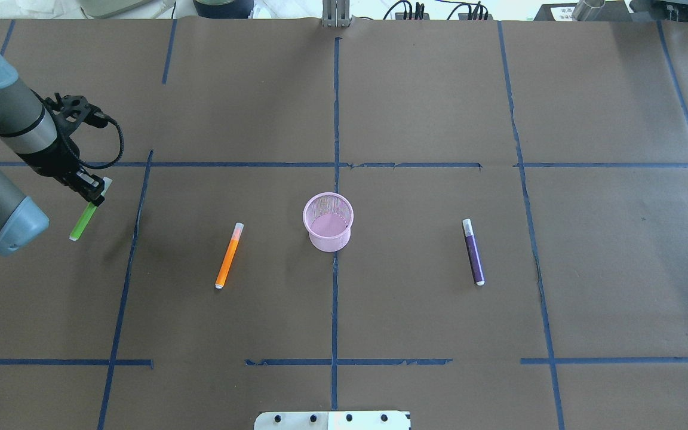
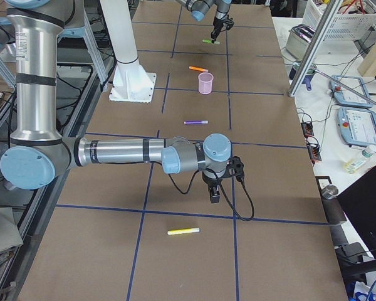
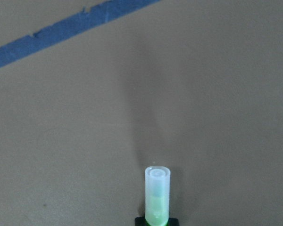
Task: Collect pens into pen holder
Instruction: 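Carry the green marker with the left gripper and drop it into the pink cup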
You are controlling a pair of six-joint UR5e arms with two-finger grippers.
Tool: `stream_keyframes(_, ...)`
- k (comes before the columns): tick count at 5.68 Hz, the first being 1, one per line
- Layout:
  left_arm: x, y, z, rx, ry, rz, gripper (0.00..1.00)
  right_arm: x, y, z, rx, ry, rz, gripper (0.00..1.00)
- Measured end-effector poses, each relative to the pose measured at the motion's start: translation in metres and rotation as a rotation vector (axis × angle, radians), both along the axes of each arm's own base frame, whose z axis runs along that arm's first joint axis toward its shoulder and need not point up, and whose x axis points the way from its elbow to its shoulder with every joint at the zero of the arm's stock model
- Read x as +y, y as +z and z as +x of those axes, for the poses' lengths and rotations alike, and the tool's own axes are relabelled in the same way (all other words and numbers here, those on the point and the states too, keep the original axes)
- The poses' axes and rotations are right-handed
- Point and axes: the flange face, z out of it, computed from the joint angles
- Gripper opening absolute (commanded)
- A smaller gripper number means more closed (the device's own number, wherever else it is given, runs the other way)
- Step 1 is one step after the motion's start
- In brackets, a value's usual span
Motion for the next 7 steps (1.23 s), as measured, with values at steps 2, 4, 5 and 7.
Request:
stream_keyframes(2,0.022,-0.153,0.032,0.139,-0.099,0.089,0.00,0.000,-0.001,0.000,0.000,0.000,0.002,1.00)
stream_keyframes(4,0.082,-0.247,0.095,0.204,-0.264,0.150,0.02,-0.001,0.000,0.000,0.001,0.000,-0.001,1.00)
stream_keyframes(5,0.109,-0.269,0.135,0.232,-0.351,0.185,0.00,-0.001,0.000,-0.001,0.001,0.000,-0.002,1.00)
stream_keyframes(7,0.123,-0.299,0.182,0.293,-0.518,0.240,0.02,-0.001,0.000,-0.001,0.001,0.001,0.003,1.00)
